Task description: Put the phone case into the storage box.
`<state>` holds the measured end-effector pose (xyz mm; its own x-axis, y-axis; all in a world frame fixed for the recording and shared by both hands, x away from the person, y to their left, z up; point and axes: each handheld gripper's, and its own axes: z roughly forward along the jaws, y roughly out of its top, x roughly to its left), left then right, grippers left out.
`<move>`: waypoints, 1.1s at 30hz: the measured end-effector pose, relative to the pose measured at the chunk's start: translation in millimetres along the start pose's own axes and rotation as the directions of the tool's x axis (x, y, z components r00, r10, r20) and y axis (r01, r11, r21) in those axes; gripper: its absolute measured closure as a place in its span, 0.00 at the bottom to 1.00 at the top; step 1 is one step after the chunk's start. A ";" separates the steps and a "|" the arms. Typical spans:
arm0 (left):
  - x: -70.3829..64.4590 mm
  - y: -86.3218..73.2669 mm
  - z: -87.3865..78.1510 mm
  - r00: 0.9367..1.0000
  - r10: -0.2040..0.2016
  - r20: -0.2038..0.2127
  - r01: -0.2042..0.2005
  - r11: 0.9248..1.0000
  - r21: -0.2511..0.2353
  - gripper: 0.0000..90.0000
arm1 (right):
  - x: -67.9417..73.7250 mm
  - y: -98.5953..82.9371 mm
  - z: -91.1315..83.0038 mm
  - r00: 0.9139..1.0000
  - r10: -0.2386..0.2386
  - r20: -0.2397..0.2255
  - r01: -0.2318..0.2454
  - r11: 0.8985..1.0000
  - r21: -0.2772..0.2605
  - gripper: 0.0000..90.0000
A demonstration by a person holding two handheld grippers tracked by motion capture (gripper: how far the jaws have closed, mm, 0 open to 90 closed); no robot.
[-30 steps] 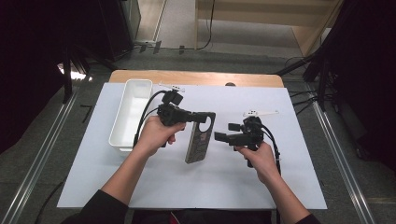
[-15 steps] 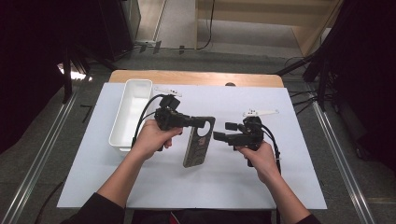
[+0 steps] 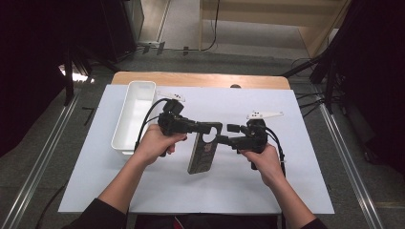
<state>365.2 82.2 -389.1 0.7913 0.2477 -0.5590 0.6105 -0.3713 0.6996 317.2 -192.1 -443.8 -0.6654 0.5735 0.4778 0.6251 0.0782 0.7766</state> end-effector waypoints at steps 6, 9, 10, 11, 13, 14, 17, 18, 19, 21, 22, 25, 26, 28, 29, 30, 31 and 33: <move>-2.3 -0.8 -0.3 1.000 0.022 0.015 -0.022 1.000 -0.011 0.88 | 1.4 -0.2 2.0 1.000 -0.021 0.002 0.021 1.000 0.001 0.19; -3.3 -1.1 0.7 0.999 0.029 0.018 -0.029 1.000 -0.006 0.88 | 1.5 -0.3 2.8 1.000 -0.022 -0.009 0.022 1.000 -0.008 0.24; -3.5 -1.2 1.1 0.999 0.031 0.021 -0.031 0.999 -0.007 0.88 | 1.4 -0.3 3.1 1.000 -0.021 -0.011 0.021 1.000 -0.011 0.26; -3.5 -1.4 1.5 0.999 0.037 0.020 -0.037 0.999 -0.006 0.88 | 1.4 -0.2 3.3 1.000 -0.019 -0.013 0.019 1.000 -0.012 0.27; -4.0 -1.6 1.9 0.999 0.042 0.026 -0.042 0.999 -0.005 0.88 | 1.1 -0.2 3.6 1.000 -0.015 -0.021 0.015 1.000 -0.017 0.31; -4.3 -1.7 2.0 0.999 0.044 0.027 -0.044 0.999 -0.005 0.88 | 0.7 -0.2 3.8 1.000 -0.016 -0.025 0.016 1.000 -0.019 0.32; -4.7 -1.9 2.3 0.998 0.051 0.031 -0.051 0.999 -0.006 0.88 | 0.0 -0.3 4.7 0.999 -0.013 -0.035 0.012 1.000 -0.023 0.37; -4.7 -2.0 2.4 0.998 0.052 0.031 -0.052 0.999 -0.007 0.88 | -0.3 -0.4 5.1 0.999 -0.015 -0.038 0.014 1.000 -0.025 0.38; -4.7 -1.9 2.6 0.998 0.052 0.032 -0.052 0.999 -0.007 0.88 | -0.3 -0.4 5.6 0.999 -0.016 -0.041 0.015 1.000 -0.024 0.40; -4.5 -2.1 2.8 0.998 0.054 0.030 -0.054 0.999 -0.007 0.88 | -0.2 -0.6 6.6 0.999 -0.019 -0.048 0.017 1.000 -0.025 0.43; -4.3 -2.1 2.9 0.998 0.055 0.032 -0.054 0.998 -0.007 0.88 | 0.0 -0.6 7.2 0.998 -0.018 -0.054 0.017 1.000 -0.025 0.45; -3.9 -2.4 3.1 0.998 0.058 0.033 -0.058 0.998 -0.007 0.88 | 0.3 -0.8 8.0 0.998 -0.031 -0.058 0.029 0.999 -0.026 0.50; -4.1 -2.5 3.3 0.998 0.059 0.031 -0.059 0.998 -0.009 0.88 | 0.3 -0.7 8.1 0.998 -0.033 -0.058 0.031 0.999 -0.029 0.52; -4.1 -2.7 3.5 0.998 0.061 0.033 -0.061 0.998 -0.012 0.88 | 0.1 -0.6 7.9 0.997 -0.032 -0.064 0.030 0.999 -0.032 0.55; -4.2 -2.7 3.6 0.998 0.062 0.033 -0.062 0.998 -0.014 0.88 | -0.2 -0.6 7.8 0.997 -0.027 -0.068 0.025 0.999 -0.033 0.57; -4.1 -2.9 3.8 0.997 0.062 0.035 -0.062 0.998 -0.015 0.88 | -0.4 -0.6 7.6 0.997 -0.027 -0.073 0.025 0.999 -0.033 0.59; -4.1 -3.0 3.9 0.997 0.069 0.033 -0.068 0.998 -0.018 0.88 | -0.7 -0.6 7.4 0.997 -0.029 -0.073 0.026 0.999 -0.037 0.60; -4.1 -3.2 3.8 0.997 0.069 0.034 -0.068 0.998 -0.019 0.88 | -1.1 -0.6 7.0 0.997 -0.024 -0.079 0.021 0.999 -0.039 0.63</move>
<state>359.9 79.0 -390.7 0.8297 0.1910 -0.5245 0.5557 -0.3705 0.7442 320.4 -187.1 -447.6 -0.7104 0.5054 0.4899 0.5945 0.0582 0.8020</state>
